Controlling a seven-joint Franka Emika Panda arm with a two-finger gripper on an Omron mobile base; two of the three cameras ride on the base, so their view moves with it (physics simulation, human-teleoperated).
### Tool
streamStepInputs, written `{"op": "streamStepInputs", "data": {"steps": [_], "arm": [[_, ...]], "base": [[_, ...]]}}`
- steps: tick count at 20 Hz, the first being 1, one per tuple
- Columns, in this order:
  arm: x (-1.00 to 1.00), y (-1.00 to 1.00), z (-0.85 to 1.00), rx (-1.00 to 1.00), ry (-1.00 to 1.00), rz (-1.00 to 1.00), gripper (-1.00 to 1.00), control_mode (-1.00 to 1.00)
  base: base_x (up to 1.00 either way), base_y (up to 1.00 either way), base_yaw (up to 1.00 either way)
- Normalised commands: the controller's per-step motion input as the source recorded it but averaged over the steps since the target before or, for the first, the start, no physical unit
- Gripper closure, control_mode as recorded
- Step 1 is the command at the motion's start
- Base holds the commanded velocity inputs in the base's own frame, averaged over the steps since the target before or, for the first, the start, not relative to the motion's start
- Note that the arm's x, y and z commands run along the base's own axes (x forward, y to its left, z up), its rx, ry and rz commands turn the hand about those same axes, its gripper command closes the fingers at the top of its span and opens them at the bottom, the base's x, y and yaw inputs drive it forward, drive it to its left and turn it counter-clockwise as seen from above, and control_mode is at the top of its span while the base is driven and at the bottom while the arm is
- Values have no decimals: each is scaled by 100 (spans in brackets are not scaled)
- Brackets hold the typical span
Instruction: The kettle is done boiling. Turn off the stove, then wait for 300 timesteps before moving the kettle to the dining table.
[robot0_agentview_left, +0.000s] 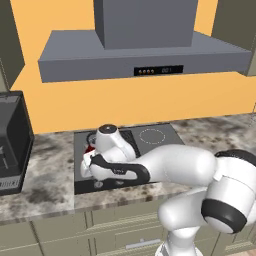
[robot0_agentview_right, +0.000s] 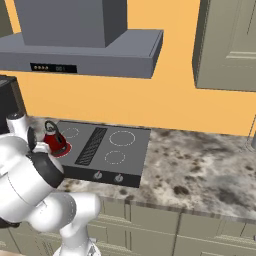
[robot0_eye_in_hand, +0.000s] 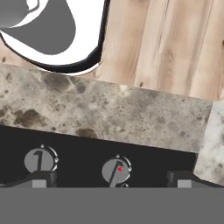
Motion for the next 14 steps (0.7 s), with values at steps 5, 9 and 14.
{"op": "streamStepInputs", "data": {"steps": [5, 9, 14], "arm": [[1, 4, -15, 0, 0, -11, -100, -100], [18, 0, -14, 0, 1, -5, -100, -100], [21, 0, -18, 0, 0, -2, -100, -100]], "base": [[0, 0, 0], [0, 0, 0], [0, 0, 0]]}}
